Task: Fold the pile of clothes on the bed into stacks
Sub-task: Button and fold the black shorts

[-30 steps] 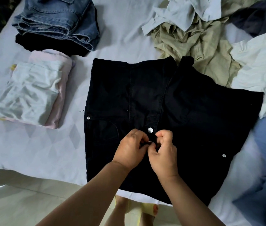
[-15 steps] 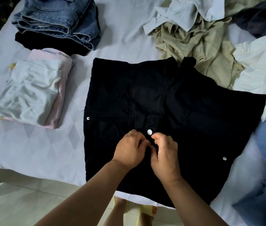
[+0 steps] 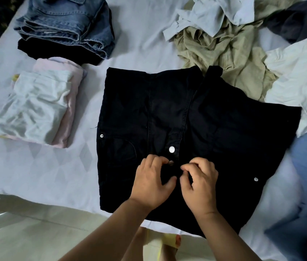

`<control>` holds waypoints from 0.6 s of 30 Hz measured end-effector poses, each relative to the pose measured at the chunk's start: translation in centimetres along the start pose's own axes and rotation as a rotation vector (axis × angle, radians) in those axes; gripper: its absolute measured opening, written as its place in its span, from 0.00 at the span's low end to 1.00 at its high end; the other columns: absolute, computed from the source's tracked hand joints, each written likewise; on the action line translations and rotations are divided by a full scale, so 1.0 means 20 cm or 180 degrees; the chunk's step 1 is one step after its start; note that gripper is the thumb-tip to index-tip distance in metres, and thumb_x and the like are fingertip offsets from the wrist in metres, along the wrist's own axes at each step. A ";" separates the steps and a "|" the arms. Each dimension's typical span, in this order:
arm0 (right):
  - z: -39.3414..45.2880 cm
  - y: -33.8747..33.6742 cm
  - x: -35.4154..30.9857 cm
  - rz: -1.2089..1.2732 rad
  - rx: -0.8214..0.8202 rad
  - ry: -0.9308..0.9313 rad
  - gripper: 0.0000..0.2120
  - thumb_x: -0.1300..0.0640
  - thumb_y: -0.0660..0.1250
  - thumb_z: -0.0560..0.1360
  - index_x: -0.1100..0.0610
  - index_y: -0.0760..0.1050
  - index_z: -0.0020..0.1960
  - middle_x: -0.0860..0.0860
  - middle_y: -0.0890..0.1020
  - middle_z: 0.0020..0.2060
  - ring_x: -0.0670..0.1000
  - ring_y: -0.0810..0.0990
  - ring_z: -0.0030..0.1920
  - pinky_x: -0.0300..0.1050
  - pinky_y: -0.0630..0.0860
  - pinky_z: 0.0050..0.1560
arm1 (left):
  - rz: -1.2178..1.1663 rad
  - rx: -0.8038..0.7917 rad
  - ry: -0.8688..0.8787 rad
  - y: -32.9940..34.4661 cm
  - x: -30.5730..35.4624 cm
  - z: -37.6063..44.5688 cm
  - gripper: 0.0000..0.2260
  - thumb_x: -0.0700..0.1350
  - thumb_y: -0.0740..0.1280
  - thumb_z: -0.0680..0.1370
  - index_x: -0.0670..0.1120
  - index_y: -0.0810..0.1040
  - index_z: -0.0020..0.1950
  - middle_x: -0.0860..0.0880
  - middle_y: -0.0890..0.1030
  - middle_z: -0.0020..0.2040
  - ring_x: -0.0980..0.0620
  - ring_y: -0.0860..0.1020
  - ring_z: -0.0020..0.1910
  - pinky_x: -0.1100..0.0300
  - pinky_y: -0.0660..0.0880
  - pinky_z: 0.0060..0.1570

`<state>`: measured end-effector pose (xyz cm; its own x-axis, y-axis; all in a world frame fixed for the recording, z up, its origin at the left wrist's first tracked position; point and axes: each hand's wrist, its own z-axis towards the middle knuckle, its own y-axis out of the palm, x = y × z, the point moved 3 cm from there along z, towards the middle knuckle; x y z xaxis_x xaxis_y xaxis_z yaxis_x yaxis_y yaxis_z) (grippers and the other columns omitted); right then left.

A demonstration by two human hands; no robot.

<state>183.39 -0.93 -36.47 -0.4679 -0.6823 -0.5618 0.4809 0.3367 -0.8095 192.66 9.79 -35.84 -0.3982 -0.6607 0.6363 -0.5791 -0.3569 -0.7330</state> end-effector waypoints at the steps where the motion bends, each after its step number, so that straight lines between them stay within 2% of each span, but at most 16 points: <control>1: -0.01 -0.01 0.01 0.0015 -0.0018 -0.0018 0.06 0.59 0.64 0.69 0.57 0.80 0.40 0.51 0.77 0.43 0.50 0.71 0.45 0.45 0.67 0.47 | 0.0051 0.0065 0.0016 0.01 0.01 -0.03 0.23 0.59 0.64 0.67 0.48 0.75 0.58 0.52 0.74 0.53 0.53 0.72 0.53 0.60 0.68 0.55; 3: -0.03 -0.02 0.03 0.0015 -0.0064 -0.0025 0.03 0.60 0.68 0.67 0.57 0.80 0.40 0.51 0.77 0.44 0.50 0.71 0.46 0.47 0.71 0.46 | 0.0204 0.0159 -0.0049 0.03 0.04 -0.08 0.29 0.62 0.62 0.64 0.49 0.73 0.62 0.53 0.72 0.55 0.55 0.68 0.55 0.60 0.64 0.59; 6: -0.06 -0.03 0.03 -0.0056 -0.0125 -0.0089 0.04 0.57 0.70 0.66 0.57 0.80 0.40 0.51 0.77 0.44 0.50 0.71 0.46 0.48 0.73 0.44 | 0.0606 0.0284 -0.0119 0.06 0.08 -0.11 0.28 0.57 0.59 0.63 0.51 0.70 0.62 0.52 0.74 0.54 0.53 0.71 0.54 0.56 0.70 0.58; 9: -0.06 -0.03 0.01 -0.0120 -0.0126 -0.0193 0.04 0.56 0.70 0.67 0.57 0.81 0.39 0.52 0.77 0.44 0.52 0.72 0.45 0.49 0.73 0.43 | 0.0570 0.0475 -0.0233 0.06 0.10 -0.12 0.23 0.50 0.57 0.63 0.49 0.72 0.58 0.51 0.77 0.50 0.49 0.75 0.48 0.55 0.76 0.48; 14: -0.06 0.02 -0.05 -0.0291 -0.0230 -0.0435 0.11 0.53 0.63 0.70 0.53 0.82 0.45 0.51 0.77 0.43 0.52 0.70 0.47 0.46 0.64 0.48 | 0.0716 0.0657 -0.0143 0.03 0.05 -0.14 0.14 0.48 0.59 0.69 0.46 0.82 0.45 0.50 0.78 0.40 0.48 0.76 0.36 0.56 0.74 0.34; 18: -0.08 0.06 -0.08 -0.0679 -0.0314 -0.0370 0.09 0.54 0.67 0.66 0.51 0.82 0.45 0.49 0.75 0.40 0.51 0.68 0.46 0.47 0.61 0.48 | 0.0150 0.0503 -0.0477 0.00 0.02 -0.13 0.11 0.45 0.62 0.71 0.44 0.82 0.47 0.50 0.79 0.42 0.48 0.79 0.33 0.60 0.74 0.28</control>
<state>183.59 1.65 -36.88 -0.4600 -0.8127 -0.3578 0.3032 0.2349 -0.9235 190.74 11.24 -35.06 -0.3051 -0.7658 0.5661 -0.4390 -0.4145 -0.7972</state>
